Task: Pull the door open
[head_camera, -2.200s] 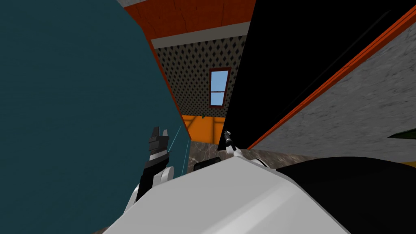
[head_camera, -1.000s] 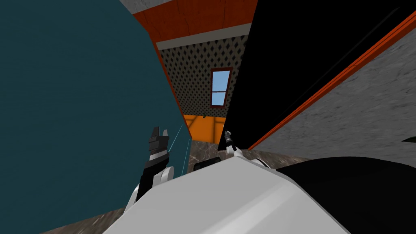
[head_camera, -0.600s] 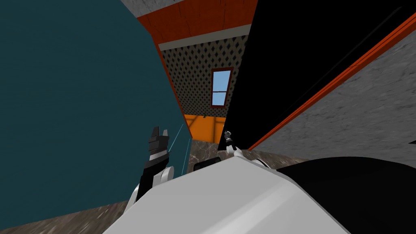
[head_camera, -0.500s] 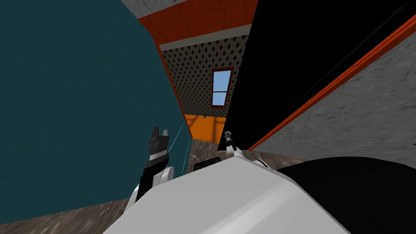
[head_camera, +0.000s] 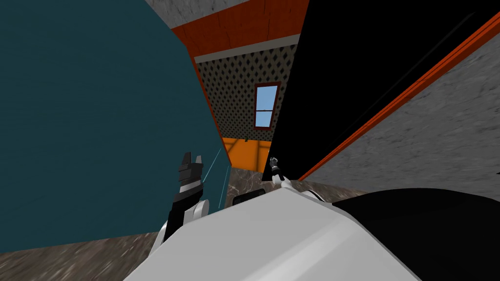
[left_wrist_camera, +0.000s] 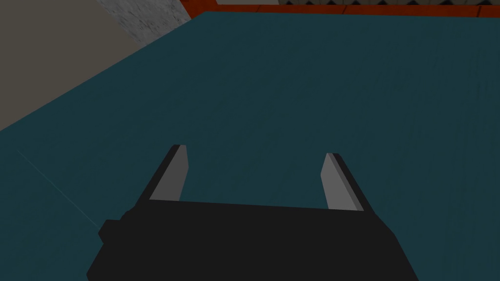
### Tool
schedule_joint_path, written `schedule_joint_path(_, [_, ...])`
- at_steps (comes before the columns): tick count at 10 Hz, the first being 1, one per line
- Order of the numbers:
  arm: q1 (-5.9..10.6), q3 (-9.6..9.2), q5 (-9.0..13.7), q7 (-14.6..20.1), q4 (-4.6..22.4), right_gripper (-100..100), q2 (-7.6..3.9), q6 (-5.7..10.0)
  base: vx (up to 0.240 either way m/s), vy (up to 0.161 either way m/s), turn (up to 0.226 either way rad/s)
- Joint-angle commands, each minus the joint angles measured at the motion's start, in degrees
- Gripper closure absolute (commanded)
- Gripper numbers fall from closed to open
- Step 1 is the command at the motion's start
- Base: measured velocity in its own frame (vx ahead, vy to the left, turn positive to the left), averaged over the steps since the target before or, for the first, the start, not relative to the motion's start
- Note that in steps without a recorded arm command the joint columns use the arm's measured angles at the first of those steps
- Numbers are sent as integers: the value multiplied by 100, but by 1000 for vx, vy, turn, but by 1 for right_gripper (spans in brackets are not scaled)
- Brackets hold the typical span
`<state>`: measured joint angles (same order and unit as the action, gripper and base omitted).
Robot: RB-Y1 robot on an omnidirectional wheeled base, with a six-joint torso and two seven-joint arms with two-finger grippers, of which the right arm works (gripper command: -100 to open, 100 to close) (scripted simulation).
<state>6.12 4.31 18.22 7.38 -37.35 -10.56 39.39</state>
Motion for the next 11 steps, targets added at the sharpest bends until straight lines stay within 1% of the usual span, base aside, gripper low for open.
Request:
schedule_joint_path(1, [-167, 93, 40, 10, -54, 100, -110, -63, 2, 0, 13])
schedule_joint_path(4, [-167, 93, 40, 10, -54, 100, -110, -63, 0, -1, 5])
schedule_joint_path(6, [-167, 12, 163, 420, -31, 100, -156, 12, -39, -23, 79])
schedule_joint_path(7, [-167, 12, 163, 485, -31, 100, -156, 12, -53, -19, 66])
schedule_joint_path(9, [-167, 12, 163, 485, -31, 100, -156, 12, -17, 5, 6])
schedule_joint_path(10, [-167, 12, 163, 485, -203, 100, -156, 12, -7, 7, -26])
schedule_joint_path(11, [-167, 12, 163, 485, -31, 100, -156, 12, 0, 0, 0])
